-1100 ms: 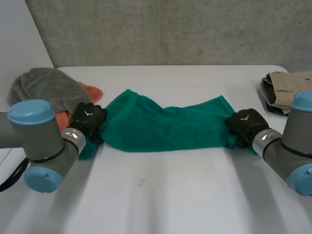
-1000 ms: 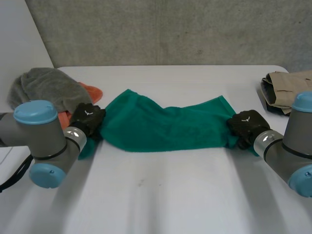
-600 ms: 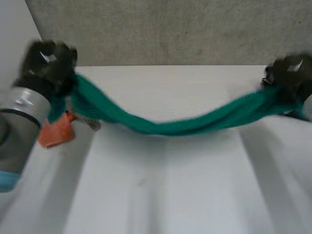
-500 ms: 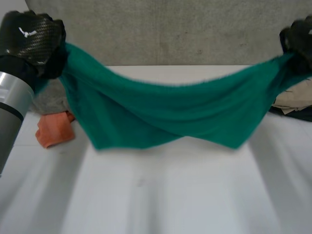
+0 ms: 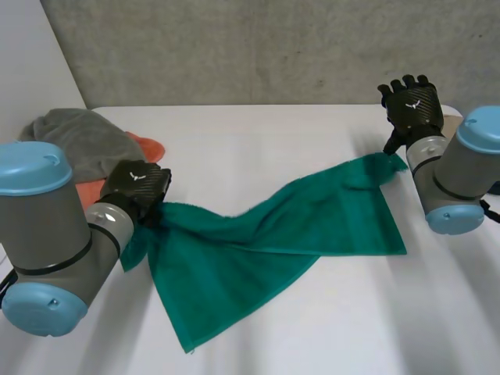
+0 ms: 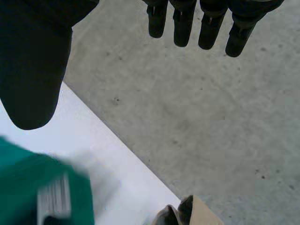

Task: Fold the laundry.

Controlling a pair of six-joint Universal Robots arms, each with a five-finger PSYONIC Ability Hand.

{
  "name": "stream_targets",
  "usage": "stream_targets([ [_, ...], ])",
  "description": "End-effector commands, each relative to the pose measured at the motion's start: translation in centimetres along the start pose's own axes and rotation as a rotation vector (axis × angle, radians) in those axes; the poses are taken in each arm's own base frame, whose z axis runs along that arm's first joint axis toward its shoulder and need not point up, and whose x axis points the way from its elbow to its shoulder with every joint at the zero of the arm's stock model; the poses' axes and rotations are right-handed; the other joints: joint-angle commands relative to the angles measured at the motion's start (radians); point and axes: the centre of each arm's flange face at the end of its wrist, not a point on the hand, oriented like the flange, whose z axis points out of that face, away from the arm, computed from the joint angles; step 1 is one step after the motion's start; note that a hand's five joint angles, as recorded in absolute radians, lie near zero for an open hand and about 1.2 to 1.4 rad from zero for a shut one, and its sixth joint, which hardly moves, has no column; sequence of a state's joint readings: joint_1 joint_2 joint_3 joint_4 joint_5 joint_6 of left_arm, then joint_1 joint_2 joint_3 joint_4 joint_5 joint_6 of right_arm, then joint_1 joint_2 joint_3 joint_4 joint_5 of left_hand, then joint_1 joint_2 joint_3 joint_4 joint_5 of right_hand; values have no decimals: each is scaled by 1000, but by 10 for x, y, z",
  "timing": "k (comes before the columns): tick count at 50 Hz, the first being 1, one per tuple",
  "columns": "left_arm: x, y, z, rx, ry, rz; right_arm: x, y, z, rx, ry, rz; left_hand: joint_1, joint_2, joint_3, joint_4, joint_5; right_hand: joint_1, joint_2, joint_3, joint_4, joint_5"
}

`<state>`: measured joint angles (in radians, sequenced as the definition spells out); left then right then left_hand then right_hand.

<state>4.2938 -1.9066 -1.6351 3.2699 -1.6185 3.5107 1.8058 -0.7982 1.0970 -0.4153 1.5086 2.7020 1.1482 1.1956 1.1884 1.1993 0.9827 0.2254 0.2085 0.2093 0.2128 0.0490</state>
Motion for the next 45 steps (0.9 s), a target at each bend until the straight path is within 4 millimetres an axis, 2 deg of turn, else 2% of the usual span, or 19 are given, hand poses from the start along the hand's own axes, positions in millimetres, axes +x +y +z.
stream_targets([
  [1,-7,-10,-7,32,-23,-3,7,-31,-30,-78,-50,6,248,201,208,197,239,-51,-34,-35,-38,-49],
  [4,-10,-16,-11,52,-32,-8,12,-48,-55,-153,-120,-4,248,201,208,197,239,-51,-34,-35,-38,-49],
  [5,-12,-19,-12,61,-34,-10,12,-51,-69,-207,-170,-12,248,201,208,197,239,-51,-34,-35,-38,-49],
  [7,-14,-21,-14,67,-38,-14,10,-52,-83,-262,-229,-18,248,201,208,197,239,-4,12,12,8,-2],
  [10,-17,-25,-18,81,-46,-20,5,-43,-115,-413,-357,1,248,201,208,197,239,163,180,179,176,165],
  [13,-18,-27,-21,93,-45,-27,0,-33,-132,-485,-418,50,248,201,208,197,239,310,326,326,322,311],
  [16,-19,-31,-24,108,-43,-34,-9,-19,-143,-525,-444,139,248,201,208,197,239,354,371,370,367,356],
  [19,-20,-38,-28,132,-41,-46,-20,-6,-149,-532,-437,227,248,201,208,197,239,351,368,367,364,353],
  [26,-18,-54,-38,190,-24,-65,-45,9,-155,-463,-423,303,248,201,208,197,239,348,365,365,361,350],
  [34,-14,-57,-40,202,-14,-63,-72,18,-150,-413,-422,273,248,201,208,197,239,354,371,370,367,356],
  [45,-15,-58,-40,203,-16,-64,-85,31,-139,-394,-407,173,248,201,208,197,239,366,383,382,379,368],
])
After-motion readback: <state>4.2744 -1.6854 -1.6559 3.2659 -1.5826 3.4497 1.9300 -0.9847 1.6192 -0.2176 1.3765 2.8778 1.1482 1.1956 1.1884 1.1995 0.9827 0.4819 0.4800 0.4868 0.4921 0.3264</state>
